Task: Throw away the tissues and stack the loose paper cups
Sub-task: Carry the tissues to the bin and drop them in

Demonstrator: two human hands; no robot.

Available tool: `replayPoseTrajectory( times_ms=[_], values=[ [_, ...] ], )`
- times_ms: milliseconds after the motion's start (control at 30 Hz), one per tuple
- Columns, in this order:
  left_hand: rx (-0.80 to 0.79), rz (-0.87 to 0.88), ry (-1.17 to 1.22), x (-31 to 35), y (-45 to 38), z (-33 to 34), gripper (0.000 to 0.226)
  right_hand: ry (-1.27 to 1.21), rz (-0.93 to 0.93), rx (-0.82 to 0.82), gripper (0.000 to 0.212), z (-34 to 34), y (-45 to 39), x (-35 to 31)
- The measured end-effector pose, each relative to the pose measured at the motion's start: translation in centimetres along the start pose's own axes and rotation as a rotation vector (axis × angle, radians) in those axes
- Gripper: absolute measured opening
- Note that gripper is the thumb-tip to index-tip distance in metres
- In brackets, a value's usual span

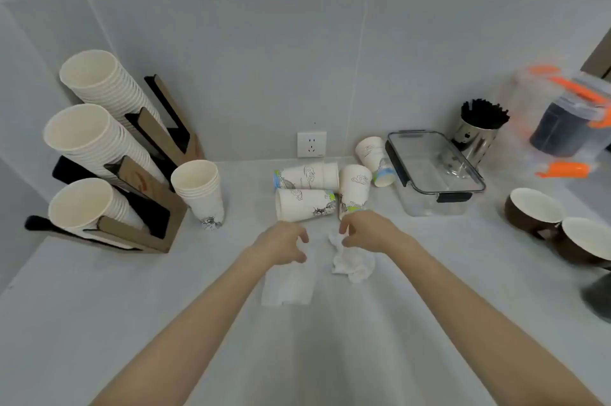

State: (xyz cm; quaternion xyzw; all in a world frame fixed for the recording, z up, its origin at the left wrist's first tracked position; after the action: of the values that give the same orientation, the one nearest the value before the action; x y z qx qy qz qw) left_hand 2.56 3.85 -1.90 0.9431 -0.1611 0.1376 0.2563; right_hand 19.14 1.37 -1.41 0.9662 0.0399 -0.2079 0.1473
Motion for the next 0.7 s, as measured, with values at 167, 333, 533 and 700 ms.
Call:
replayPoseTrajectory(
  times_ms=[167, 333, 533, 700],
  values=[
    [-0.051, -0.079, -0.066, -2.0, -0.8, 3.8, 0.046, 0.121, 0.054, -0.055, 0.035, 3.0, -0.3, 1.0],
    [0.005, -0.068, -0.054, -3.1, -1.1, 6.8, 0.046, 0.142, 0.100, -0.095, 0.044, 6.3, -0.8, 1.9],
    [0.193, -0.008, 0.198, -4.7, 0.3, 7.4, 0.025, 0.044, 0.074, 0.163, 0.027, 8.2, -0.3, 1.1],
    [0.369, -0.073, 0.401, -8.9, 3.7, 4.9, 0.024, -0.107, -0.109, 0.312, 0.023, 7.7, -0.9, -5.0]
  ],
)
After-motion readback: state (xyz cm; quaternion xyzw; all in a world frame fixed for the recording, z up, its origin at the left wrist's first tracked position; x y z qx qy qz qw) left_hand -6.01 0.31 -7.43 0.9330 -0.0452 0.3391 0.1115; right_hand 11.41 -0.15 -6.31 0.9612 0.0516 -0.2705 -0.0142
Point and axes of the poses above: each hand's wrist, its own y-axis away from the middle knuckle, its own z-axis out of the palm, x = y × z, the point moved 5 cm from there along -y, towards the middle knuckle, and after that the axes turned 9 degrees about -z, right-handed, at the moved point
